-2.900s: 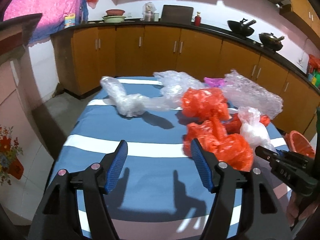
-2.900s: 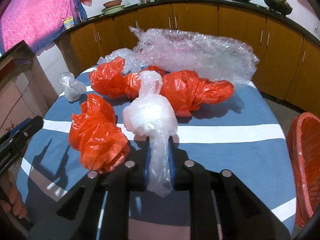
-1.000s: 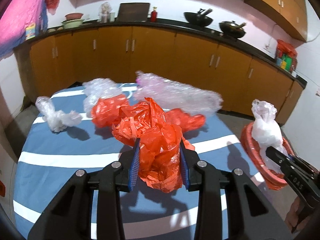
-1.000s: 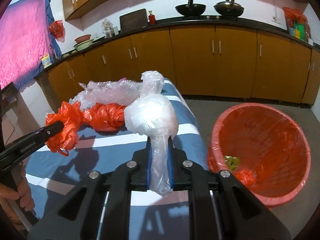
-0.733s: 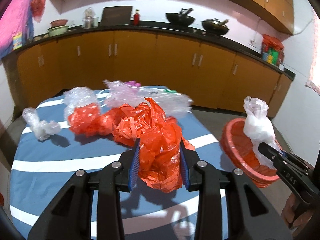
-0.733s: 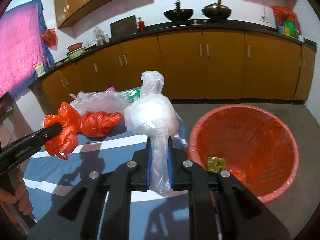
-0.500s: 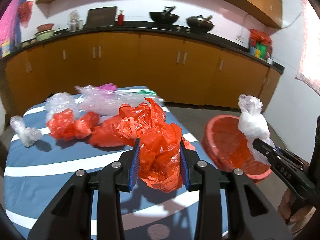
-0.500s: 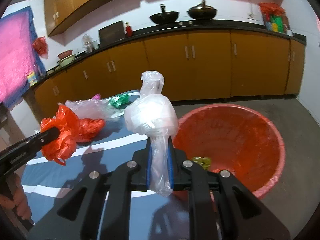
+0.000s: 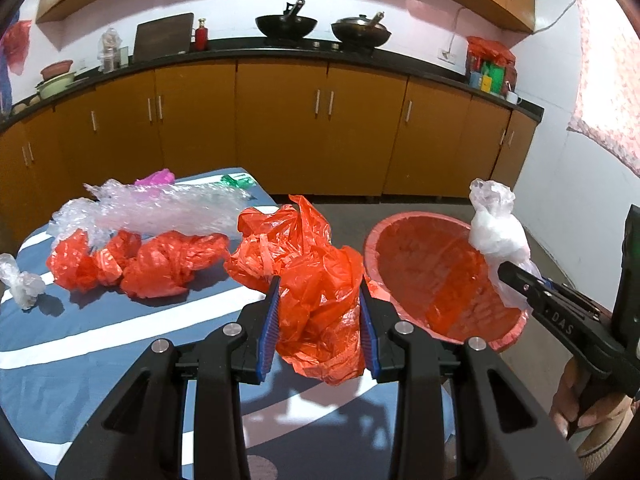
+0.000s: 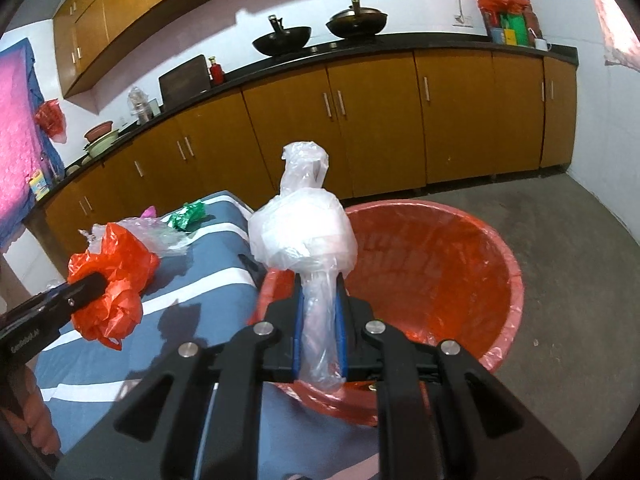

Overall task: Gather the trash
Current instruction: 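Move both bags over the wastebasket and open both tools to drop them, then return to the table and grasp a red bag with the right tool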

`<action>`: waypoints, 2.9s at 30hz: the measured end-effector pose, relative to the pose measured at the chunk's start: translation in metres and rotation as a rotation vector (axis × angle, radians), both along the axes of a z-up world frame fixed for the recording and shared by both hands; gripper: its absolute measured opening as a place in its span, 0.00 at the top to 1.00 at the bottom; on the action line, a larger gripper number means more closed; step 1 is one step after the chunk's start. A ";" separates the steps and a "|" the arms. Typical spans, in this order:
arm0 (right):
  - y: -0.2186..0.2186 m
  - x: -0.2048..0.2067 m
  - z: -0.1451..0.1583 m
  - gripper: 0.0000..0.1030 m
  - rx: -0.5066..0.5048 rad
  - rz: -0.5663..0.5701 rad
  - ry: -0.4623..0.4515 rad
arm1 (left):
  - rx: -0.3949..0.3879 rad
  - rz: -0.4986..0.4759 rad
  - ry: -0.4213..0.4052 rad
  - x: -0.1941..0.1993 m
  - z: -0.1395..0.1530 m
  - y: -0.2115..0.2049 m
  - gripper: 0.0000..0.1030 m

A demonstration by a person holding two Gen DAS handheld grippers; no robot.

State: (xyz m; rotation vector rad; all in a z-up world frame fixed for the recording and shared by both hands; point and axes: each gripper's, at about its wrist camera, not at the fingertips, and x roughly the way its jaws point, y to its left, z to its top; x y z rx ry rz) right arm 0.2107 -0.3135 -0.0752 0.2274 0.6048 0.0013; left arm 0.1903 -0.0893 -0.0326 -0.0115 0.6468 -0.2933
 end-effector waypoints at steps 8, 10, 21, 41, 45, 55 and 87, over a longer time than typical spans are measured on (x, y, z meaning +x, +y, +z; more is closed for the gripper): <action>-0.023 0.007 0.003 0.86 -0.010 -0.061 -0.011 | -0.026 -0.062 0.021 0.019 -0.002 -0.031 0.66; -0.030 0.009 0.005 0.86 -0.014 -0.074 -0.012 | -0.028 -0.092 0.021 0.024 -0.002 -0.047 0.65; -0.069 0.019 0.001 0.86 -0.007 -0.132 0.000 | -0.005 -0.197 0.042 0.046 -0.014 -0.112 0.65; -0.090 0.020 -0.008 0.72 0.052 -0.133 0.006 | 0.009 -0.183 0.070 0.058 -0.026 -0.132 0.45; -0.091 0.017 -0.007 0.71 0.052 -0.147 0.003 | 0.014 -0.175 0.060 0.056 -0.024 -0.129 0.45; -0.082 0.015 -0.002 0.68 0.032 -0.138 0.001 | -0.001 -0.112 0.061 0.054 -0.023 -0.101 0.43; 0.188 0.068 -0.006 0.66 -0.030 0.335 0.065 | 0.101 0.433 -0.012 -0.011 -0.036 0.198 0.31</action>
